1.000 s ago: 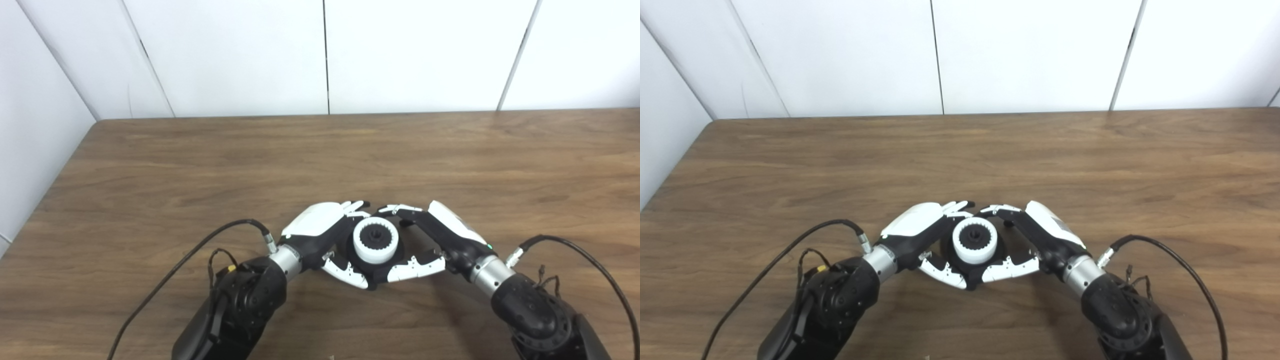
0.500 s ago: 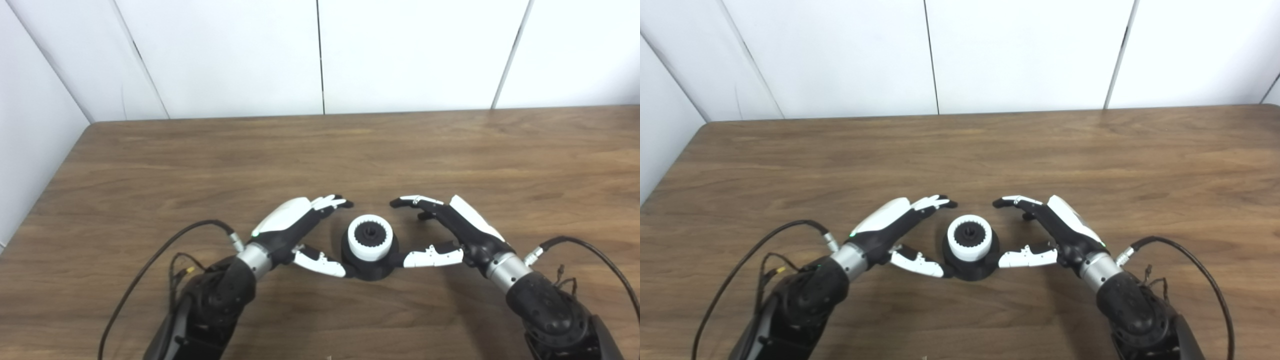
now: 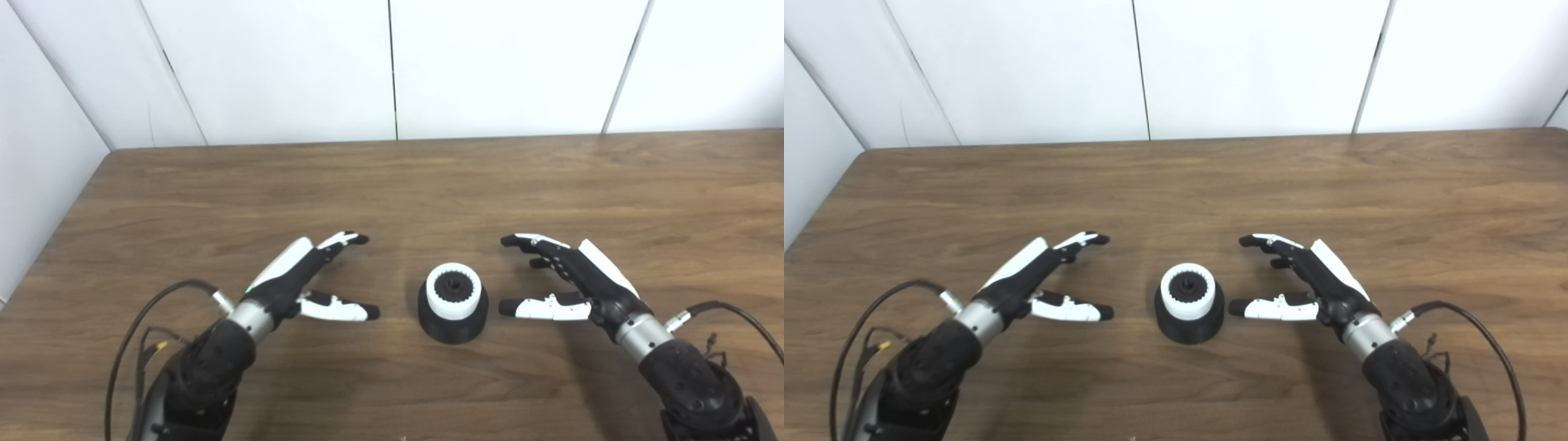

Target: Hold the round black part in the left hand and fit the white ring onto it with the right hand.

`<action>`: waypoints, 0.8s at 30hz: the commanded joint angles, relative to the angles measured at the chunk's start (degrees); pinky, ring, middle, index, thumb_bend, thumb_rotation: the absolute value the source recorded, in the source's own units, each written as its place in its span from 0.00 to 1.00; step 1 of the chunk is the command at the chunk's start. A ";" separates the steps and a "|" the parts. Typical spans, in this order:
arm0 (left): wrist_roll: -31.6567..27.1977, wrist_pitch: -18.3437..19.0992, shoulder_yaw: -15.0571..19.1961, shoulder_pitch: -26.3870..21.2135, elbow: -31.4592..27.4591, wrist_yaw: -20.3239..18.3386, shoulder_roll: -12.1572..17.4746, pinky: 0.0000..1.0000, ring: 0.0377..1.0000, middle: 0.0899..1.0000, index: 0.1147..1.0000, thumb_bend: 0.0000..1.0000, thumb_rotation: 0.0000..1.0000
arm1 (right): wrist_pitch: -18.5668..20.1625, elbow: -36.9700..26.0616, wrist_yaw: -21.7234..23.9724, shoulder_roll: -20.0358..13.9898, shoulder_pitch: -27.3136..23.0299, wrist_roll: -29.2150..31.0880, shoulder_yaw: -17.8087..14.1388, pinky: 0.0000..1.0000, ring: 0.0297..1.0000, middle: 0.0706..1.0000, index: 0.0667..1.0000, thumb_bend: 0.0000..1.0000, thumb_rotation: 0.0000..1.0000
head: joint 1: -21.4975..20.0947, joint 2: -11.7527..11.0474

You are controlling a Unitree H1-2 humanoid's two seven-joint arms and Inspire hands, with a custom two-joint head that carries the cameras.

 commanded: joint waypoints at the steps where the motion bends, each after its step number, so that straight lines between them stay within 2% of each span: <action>1: -4.64 -4.77 3.28 1.22 0.49 5.98 -3.11 0.95 0.97 0.97 0.91 0.70 0.43 | -0.32 -0.61 -2.14 2.30 -0.27 4.26 -2.24 0.80 0.88 0.89 0.84 0.79 0.53 | -0.27 -0.19; 2: -5.60 -6.57 4.20 2.02 0.99 7.88 -4.42 0.94 0.96 0.97 0.94 0.67 0.47 | -0.93 -0.29 -2.76 2.91 0.07 4.89 -2.78 0.81 0.89 0.90 0.85 0.76 0.54 | -0.33 -0.26; 3: -6.28 -8.27 4.87 2.73 1.52 9.70 -5.54 0.91 0.96 0.97 0.96 0.64 0.51 | -2.06 0.11 -3.58 3.45 0.39 5.13 -3.20 0.81 0.89 0.92 0.86 0.73 0.57 | -0.37 -0.33; 4: -6.75 -9.72 5.48 3.31 1.96 11.33 -6.55 0.89 0.95 0.98 0.98 0.58 0.59 | -3.15 0.54 -4.54 4.21 0.65 5.52 -3.67 0.80 0.90 0.93 0.88 0.68 0.64 | -0.46 -0.42; 7: -7.87 -11.90 6.34 4.14 2.53 13.87 -7.99 0.88 0.95 0.99 0.99 0.54 0.65 | -4.77 1.29 -6.59 5.77 1.04 6.59 -4.47 0.82 0.91 0.93 0.88 0.64 0.67 | -0.67 -0.48; 9: -10.55 -14.33 7.38 4.88 3.38 15.22 -9.08 0.95 0.99 1.00 1.00 0.48 0.84 | -5.90 1.77 -8.28 8.32 1.58 9.67 -6.15 0.87 0.94 0.96 0.91 0.56 0.73 | -0.86 -0.53; 10: -11.71 -15.06 7.71 5.08 3.68 15.52 -9.32 0.97 0.99 1.00 1.00 0.47 0.89 | -6.25 1.89 -8.83 9.04 1.75 10.67 -6.55 0.89 0.95 0.96 0.91 0.54 0.75 | -0.89 -0.51; 13: -17.98 -14.72 9.88 5.26 4.03 16.19 -11.21 1.00 1.00 1.00 1.00 0.51 0.92 | -9.40 2.34 -10.37 10.10 2.39 11.17 -6.66 0.92 0.97 0.99 0.95 0.47 0.89 | -1.11 -0.41; 16: -20.14 -15.10 10.51 5.14 4.26 16.77 -11.96 1.00 1.00 1.00 1.00 0.54 0.95 | -11.59 3.02 -11.01 11.82 3.00 14.71 -7.60 0.96 0.99 1.00 0.98 0.44 0.96 | -1.24 -0.26; 19: -22.57 -15.28 10.64 5.33 4.06 17.16 -12.96 1.00 1.00 1.00 1.00 0.55 0.99 | -11.07 2.57 -11.47 13.14 3.92 17.04 -7.96 0.99 1.00 1.00 0.99 0.48 1.00 | -1.20 -0.12; 24: -24.96 -13.45 10.50 5.73 2.81 17.36 -13.29 1.00 1.00 1.00 1.00 0.54 1.00 | -10.45 1.70 -12.43 14.44 5.30 19.08 -8.09 1.00 1.00 1.00 1.00 0.47 1.00 | -1.40 0.19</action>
